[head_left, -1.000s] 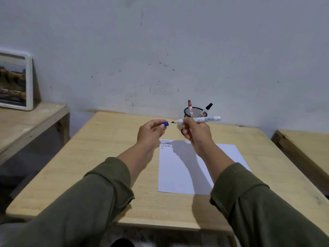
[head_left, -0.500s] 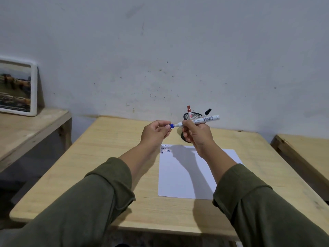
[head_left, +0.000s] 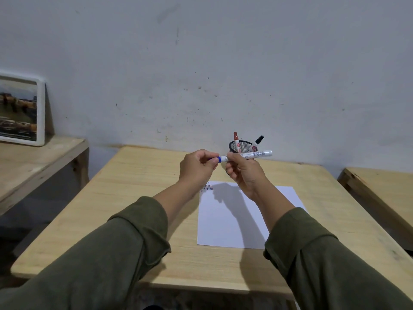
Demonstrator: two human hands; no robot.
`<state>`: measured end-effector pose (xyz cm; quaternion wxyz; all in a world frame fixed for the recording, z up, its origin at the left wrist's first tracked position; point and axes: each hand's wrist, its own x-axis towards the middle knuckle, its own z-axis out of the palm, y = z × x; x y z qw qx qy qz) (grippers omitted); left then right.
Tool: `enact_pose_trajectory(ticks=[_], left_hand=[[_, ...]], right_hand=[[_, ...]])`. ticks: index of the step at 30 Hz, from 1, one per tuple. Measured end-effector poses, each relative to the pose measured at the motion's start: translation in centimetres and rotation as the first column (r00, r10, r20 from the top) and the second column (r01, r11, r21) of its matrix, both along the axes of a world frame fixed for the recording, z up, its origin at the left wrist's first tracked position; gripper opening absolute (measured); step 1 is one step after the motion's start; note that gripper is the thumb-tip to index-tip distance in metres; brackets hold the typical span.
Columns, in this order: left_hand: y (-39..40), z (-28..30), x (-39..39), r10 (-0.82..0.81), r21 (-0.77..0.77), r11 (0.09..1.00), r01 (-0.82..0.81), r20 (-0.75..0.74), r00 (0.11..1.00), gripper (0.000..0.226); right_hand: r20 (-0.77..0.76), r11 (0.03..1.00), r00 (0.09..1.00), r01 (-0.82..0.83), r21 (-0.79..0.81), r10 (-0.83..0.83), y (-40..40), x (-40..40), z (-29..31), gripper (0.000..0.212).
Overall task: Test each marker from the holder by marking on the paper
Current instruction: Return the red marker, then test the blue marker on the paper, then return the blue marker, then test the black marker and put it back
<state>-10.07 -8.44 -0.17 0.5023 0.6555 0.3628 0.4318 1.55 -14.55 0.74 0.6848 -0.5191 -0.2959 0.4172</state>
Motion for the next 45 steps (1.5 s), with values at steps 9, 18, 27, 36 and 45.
enact_pose_trajectory(ticks=[9, 18, 27, 36, 45], left_hand=[[1.2, -0.3, -0.8, -0.064, -0.11, 0.991, 0.073, 0.083, 0.994, 0.022], [2.9, 4.3, 0.8, -0.093, -0.134, 0.983, 0.126, 0.226, 0.97, 0.022], [3.6, 7.4, 5.7, -0.215, -0.001, 0.976, 0.219, 0.182, 0.959, 0.018], [6.7, 0.4, 8.7, -0.084, 0.036, 0.995, 0.096, -0.247, 0.965, 0.047], [8.6, -2.0, 10.5, -0.14, -0.063, 0.99, 0.127, -0.275, 0.951, 0.049]], right_hand=[[0.006, 0.998, 0.998, -0.063, 0.03, 0.063, -0.7, 0.1, 0.7, 0.009], [0.153, 0.988, 0.979, -0.12, -0.102, 0.135, -2.6, 3.1, 3.5, 0.012], [0.548, 0.979, 0.825, -0.033, -0.199, 0.139, -0.7, 5.5, 5.6, 0.019], [0.731, 0.92, 0.648, 0.384, -0.07, -0.215, 4.1, 10.0, 5.2, 0.011], [0.877, 0.897, 0.48, 0.401, -0.187, -0.032, 8.1, 10.2, 2.3, 0.017]])
